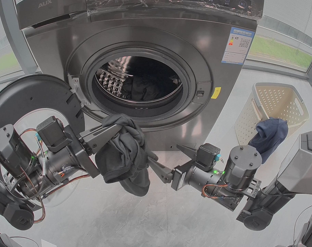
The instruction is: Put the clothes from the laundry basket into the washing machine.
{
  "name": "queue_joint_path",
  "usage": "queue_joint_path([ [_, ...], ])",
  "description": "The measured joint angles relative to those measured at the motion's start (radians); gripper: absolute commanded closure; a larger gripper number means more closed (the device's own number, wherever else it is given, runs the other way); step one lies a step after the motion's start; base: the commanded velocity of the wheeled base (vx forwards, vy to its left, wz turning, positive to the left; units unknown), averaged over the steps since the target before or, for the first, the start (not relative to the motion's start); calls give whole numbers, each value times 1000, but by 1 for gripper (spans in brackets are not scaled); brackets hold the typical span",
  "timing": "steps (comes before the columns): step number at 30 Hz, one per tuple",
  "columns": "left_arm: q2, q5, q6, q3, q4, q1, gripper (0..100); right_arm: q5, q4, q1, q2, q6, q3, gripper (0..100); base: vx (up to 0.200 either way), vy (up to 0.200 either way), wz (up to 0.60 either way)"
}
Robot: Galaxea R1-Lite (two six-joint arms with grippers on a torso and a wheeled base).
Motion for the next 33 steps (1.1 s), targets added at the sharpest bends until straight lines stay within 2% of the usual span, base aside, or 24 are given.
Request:
queue_joint_path([
  [4,4,6,-4,-13,-4,0,100,2,-2,-3,1,-5,57,0,0,0,0],
  [8,7,6,-6,-13,-4,0,100,4,-2,-5,2,-8,61,0,0,0,0],
  [24,27,6,-7,-7,-19,0,100,7,-4,-41,63,-21,-58,0,0,0,0],
  [30,39,11,-6,-16,-20,0,100,7,-4,-26,70,-21,-55,0,0,0,0],
  [33,49,33,-5,-25,-20,1,100,8,-11,-9,67,-21,-42,0,0,0,0],
])
